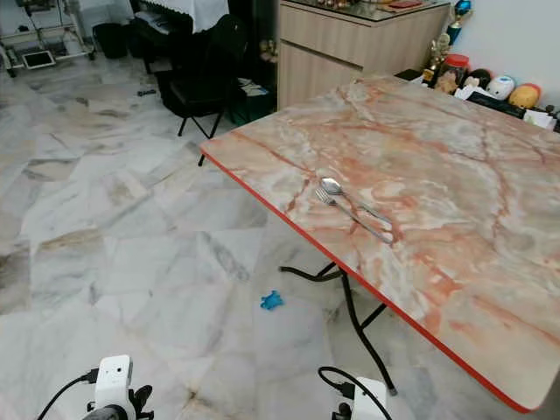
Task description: Setting the table
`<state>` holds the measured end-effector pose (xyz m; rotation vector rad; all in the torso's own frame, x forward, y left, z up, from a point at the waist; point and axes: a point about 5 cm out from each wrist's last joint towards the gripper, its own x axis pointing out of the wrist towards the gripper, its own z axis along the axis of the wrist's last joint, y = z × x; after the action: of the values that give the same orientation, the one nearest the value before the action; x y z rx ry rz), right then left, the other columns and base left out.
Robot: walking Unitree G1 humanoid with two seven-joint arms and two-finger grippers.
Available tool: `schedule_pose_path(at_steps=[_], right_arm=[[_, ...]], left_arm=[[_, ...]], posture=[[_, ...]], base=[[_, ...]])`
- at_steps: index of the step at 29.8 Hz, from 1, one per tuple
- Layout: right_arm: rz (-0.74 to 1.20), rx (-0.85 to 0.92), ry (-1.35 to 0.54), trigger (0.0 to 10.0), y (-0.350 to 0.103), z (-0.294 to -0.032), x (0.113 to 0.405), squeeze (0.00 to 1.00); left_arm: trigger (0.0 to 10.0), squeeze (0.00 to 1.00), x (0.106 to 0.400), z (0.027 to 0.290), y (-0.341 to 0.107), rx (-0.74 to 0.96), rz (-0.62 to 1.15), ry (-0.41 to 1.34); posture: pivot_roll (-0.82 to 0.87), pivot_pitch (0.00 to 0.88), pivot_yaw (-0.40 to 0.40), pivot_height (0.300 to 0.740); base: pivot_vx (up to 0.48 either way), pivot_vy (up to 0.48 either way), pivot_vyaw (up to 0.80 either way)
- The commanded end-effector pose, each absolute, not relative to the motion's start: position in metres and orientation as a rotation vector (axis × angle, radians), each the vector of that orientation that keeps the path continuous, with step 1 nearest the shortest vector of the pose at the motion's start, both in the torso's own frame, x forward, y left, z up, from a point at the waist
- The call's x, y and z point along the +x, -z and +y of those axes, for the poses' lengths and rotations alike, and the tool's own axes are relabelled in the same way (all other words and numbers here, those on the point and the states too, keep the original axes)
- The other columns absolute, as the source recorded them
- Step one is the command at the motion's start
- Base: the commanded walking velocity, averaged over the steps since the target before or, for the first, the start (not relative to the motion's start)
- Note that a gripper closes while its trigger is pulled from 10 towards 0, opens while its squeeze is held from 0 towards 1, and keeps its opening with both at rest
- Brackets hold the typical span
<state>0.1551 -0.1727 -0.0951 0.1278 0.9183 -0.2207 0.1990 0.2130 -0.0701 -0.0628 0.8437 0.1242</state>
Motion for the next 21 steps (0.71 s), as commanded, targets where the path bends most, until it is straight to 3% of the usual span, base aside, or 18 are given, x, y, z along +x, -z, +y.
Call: schedule_pose_path(at_steps=[1, 8, 21], right_arm=[[0.918, 0.137, 0.223, 10.0, 0.0952, -0.1703, 0.1553, 0.00], [0.910, 0.129, 0.214, 10.0, 0.0946, -0.1703, 0.1562, 0.00], [0.900, 0.132, 0.218, 10.0, 0.0943, -0.1692, 0.1563, 0.00]], left_arm=[[10.0, 0.00, 0.1944, 0.2169, 0.0720, -0.063, 0.856, -0.142], [10.0, 0.00, 0.1928, 0.2185, 0.0727, -0.062, 0.861, -0.156], [10.0, 0.00, 0.1914, 0.2209, 0.0728, -0.061, 0.860, -0.166]], posture=[[0.06, 0.000, -0.007, 0.740], [0.06, 0.000, -0.006, 0.740], [0.07, 0.000, -0.002, 0.740]], base=[[0.000, 0.349, 0.00], [0.000, 0.336, -0.43], [0.000, 0.000, 0.00]])
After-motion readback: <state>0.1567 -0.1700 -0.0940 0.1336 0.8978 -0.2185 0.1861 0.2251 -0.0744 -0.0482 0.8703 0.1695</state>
